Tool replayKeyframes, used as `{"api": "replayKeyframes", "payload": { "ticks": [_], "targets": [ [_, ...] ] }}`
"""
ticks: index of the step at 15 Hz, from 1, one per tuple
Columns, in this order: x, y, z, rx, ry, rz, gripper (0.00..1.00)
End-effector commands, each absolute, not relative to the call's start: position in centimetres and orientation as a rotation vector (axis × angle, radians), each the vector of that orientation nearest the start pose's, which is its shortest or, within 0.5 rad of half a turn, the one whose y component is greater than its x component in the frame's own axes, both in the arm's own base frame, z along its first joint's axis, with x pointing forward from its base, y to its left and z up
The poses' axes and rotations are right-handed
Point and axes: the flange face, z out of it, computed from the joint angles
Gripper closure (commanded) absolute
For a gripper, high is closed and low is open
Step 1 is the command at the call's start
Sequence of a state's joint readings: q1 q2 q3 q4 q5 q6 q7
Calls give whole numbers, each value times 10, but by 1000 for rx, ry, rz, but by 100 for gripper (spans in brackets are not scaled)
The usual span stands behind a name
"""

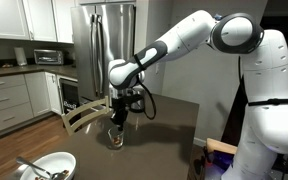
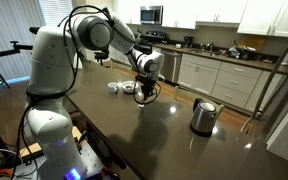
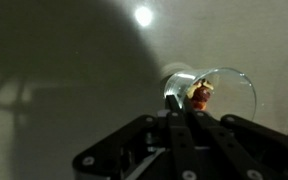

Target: Empty the contents in the cup into the bowl

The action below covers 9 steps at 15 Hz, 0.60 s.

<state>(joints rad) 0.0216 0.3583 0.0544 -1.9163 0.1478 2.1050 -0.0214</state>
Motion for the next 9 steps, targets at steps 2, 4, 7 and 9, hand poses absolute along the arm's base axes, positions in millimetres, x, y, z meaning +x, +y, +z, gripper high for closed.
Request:
{"api": "replayKeyframes", "payload": {
  "ticks": [2, 4, 7, 9],
  "targets": [
    [605, 64, 326, -3008, -86, 278, 95],
    [610, 74, 340, -3016, -114, 264, 96],
    [621, 94, 359, -3065, -163, 221, 95],
    [629, 111, 371, -3115, -200, 172, 95]
  ]
}}
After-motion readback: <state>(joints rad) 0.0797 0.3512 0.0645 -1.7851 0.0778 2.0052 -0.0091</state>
